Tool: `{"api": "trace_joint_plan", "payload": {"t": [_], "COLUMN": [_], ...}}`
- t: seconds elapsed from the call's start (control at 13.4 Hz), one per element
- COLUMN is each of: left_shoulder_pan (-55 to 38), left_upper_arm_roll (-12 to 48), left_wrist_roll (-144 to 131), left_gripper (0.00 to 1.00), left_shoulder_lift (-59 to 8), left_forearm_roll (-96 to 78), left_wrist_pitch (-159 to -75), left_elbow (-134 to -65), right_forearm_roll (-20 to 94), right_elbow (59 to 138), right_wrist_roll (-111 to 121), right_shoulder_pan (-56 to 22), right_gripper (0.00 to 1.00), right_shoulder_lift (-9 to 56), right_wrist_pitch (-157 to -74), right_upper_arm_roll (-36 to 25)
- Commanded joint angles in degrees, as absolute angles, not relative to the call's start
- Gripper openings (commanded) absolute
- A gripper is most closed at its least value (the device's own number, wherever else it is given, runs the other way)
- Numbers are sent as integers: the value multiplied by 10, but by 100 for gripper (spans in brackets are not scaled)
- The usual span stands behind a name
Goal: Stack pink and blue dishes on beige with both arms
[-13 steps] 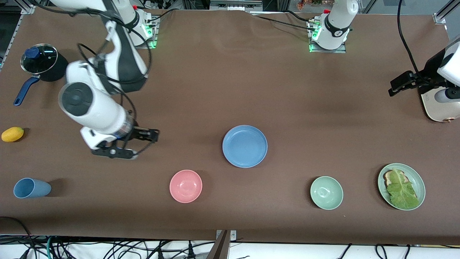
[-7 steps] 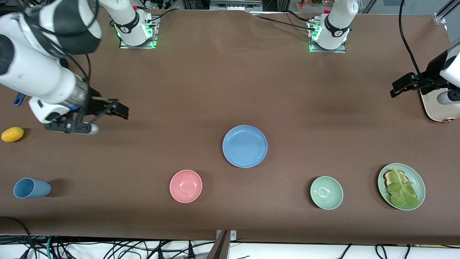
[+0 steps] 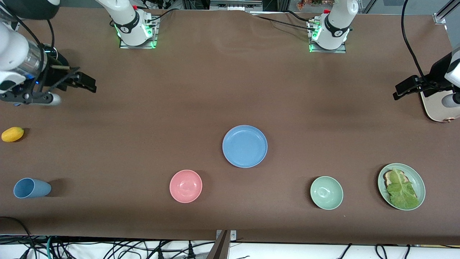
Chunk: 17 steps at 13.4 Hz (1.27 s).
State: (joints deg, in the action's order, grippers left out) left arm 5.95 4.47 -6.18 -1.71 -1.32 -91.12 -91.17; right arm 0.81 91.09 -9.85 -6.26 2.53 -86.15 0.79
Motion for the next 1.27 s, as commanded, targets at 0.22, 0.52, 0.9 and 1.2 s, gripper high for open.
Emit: {"api": "trace_joint_plan", "payload": {"t": [0.22, 0.52, 0.9, 1.2], "left_shoulder_pan": [62, 63, 62, 62], "left_upper_arm_roll": [45, 45, 45, 45], "left_wrist_roll": [-48, -47, -47, -47], "left_gripper": [100, 100, 100, 100], "left_shoulder_lift": [-28, -30, -31, -31], "left_forearm_roll": [-20, -20, -20, -20], "left_wrist_pitch": [-904, -904, -904, -904], "left_elbow": [-892, -892, -892, -892], "right_forearm_roll": [7, 8, 19, 27], "right_elbow": [933, 926, 920, 920], "right_wrist_roll": [-53, -58, -62, -59], "right_shoulder_pan": [-41, -43, -42, -42], "right_gripper": [100, 100, 100, 100], "right_shoulder_lift": [2, 3, 6, 0], "right_wrist_pitch": [-864, -868, -911, -883], "right_upper_arm_roll": [9, 7, 6, 8]}}
